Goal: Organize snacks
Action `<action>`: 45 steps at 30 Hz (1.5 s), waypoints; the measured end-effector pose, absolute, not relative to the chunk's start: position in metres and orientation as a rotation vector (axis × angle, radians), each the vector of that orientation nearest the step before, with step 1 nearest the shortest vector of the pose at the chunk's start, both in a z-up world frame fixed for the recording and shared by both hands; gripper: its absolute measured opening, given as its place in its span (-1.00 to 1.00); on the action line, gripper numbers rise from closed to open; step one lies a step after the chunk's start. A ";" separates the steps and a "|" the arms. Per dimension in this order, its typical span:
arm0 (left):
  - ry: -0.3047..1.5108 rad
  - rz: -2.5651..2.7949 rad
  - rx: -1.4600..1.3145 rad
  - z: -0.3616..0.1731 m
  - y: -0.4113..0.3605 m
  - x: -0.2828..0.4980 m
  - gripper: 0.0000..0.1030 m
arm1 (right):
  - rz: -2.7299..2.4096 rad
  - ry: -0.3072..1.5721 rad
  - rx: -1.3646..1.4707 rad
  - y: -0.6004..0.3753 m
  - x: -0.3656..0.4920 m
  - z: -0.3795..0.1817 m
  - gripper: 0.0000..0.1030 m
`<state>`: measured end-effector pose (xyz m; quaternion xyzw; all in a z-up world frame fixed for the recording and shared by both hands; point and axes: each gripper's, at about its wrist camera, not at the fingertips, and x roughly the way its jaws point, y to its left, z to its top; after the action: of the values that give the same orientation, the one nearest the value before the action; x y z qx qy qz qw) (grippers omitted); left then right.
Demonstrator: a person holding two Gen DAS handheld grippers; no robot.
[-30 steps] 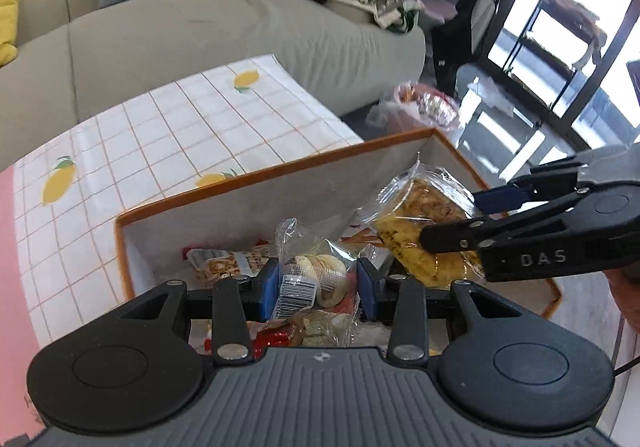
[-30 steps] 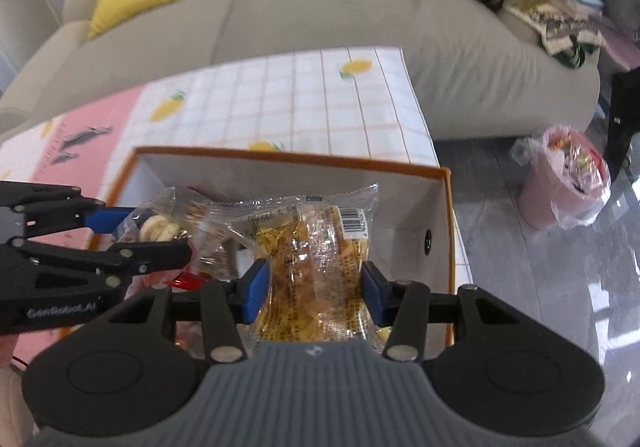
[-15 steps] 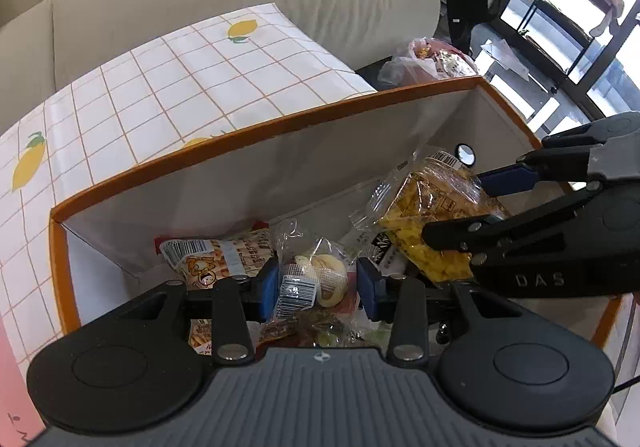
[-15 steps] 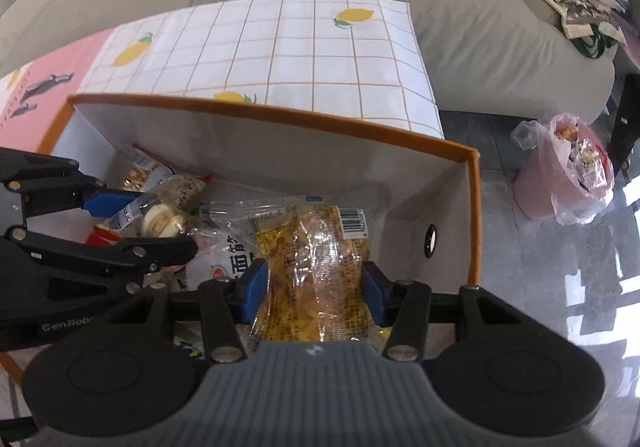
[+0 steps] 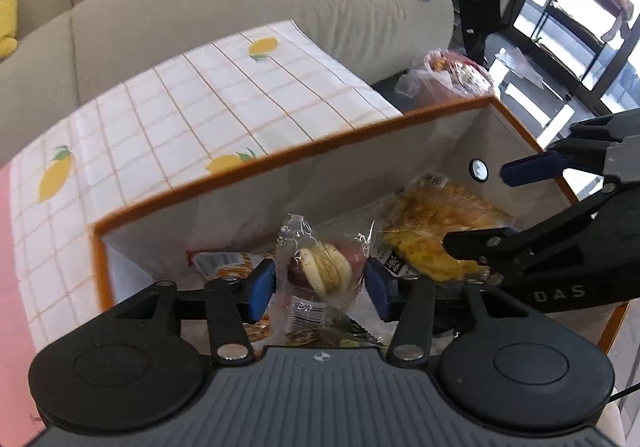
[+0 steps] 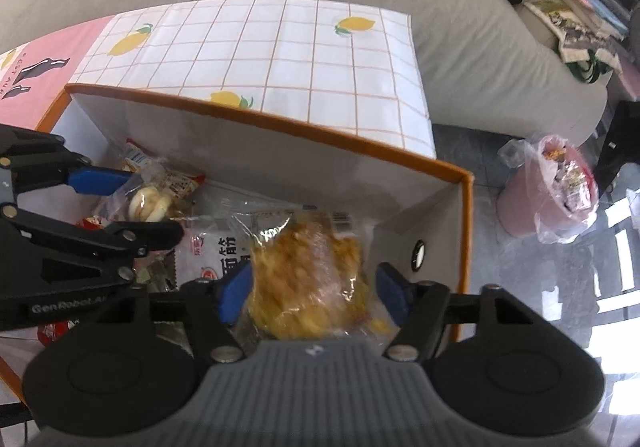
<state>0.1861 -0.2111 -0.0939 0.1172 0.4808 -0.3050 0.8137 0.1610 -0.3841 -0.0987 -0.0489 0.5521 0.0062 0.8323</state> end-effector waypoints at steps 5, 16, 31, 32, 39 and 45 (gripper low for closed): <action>0.979 -0.644 0.252 -0.072 -0.204 0.180 0.29 | -0.003 1.126 -0.123 -0.380 0.152 -0.078 0.68; 0.729 -0.614 0.236 0.013 -0.161 0.126 0.40 | -0.001 0.948 -0.056 -0.357 0.100 0.002 0.75; 0.469 -0.399 0.264 0.094 -0.098 -0.009 0.64 | -0.079 0.565 0.007 -0.280 -0.059 0.083 0.93; 0.465 -0.400 0.263 0.092 -0.095 -0.016 0.64 | -0.101 0.550 -0.002 -0.275 -0.069 0.083 0.93; 0.512 -0.367 0.225 0.074 -0.083 -0.040 0.64 | -0.219 0.521 0.036 -0.260 -0.116 0.074 0.93; 0.599 -0.333 0.148 0.053 -0.072 -0.043 0.64 | -0.282 0.512 0.023 -0.246 -0.129 0.058 0.93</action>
<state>-0.0429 -0.0716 0.0526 0.0726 0.2934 -0.1629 0.9392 -0.1287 -0.2463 0.0578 0.0115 0.2523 -0.1391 0.9575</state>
